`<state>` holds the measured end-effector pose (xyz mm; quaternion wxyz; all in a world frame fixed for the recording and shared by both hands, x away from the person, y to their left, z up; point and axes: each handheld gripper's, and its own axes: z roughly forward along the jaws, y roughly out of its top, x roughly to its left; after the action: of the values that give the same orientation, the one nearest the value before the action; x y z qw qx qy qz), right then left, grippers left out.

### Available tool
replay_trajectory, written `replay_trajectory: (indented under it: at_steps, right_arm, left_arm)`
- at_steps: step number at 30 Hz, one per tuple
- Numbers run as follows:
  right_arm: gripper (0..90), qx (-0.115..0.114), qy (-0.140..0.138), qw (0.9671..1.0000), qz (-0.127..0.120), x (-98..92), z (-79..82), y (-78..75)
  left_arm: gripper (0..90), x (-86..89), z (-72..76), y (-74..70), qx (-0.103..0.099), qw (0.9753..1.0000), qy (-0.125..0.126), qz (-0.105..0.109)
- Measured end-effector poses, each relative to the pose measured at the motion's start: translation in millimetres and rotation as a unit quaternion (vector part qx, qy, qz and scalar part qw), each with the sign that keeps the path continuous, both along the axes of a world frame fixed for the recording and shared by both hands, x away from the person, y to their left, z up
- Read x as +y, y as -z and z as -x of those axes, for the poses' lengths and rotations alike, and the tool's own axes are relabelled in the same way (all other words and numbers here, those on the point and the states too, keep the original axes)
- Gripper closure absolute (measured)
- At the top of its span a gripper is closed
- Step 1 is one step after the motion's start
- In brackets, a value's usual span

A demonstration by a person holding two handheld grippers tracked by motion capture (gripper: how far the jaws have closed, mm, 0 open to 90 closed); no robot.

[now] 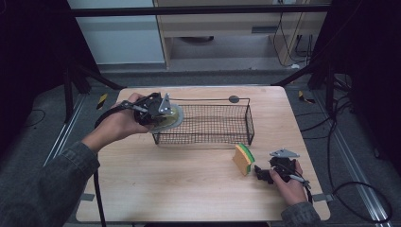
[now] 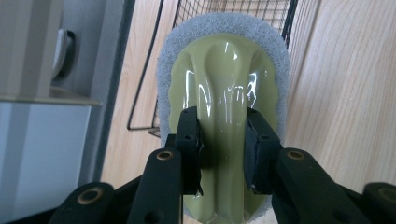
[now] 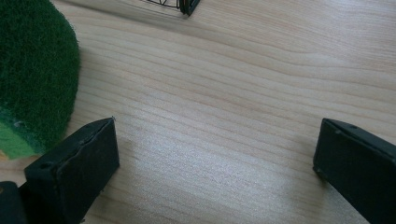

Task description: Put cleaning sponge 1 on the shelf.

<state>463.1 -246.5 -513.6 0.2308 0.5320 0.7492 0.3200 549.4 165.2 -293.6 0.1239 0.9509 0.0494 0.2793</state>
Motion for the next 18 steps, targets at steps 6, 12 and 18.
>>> replay_trajectory:
  at_steps: [6,12,18]
  right_arm:
    - [0.4,0.000,0.000,1.0000,0.000,0.0,0.0,0.0]
    - [0.5,0.000,-0.001,1.0000,0.004,-0.2,1.0,-0.1]
    - [0.4,0.001,-0.002,1.0000,0.003,0.0,1.5,-0.1]
  left_arm:
    - [70.6,-9.2,-3.7,-1.3,-0.017,0.9998,0.007,0.005]
    - [70.5,-17.4,-11.9,4.8,-0.038,0.9992,0.009,0.003]
    - [70.6,-29.5,-22.1,9.6,-0.035,0.9993,0.012,0.003]
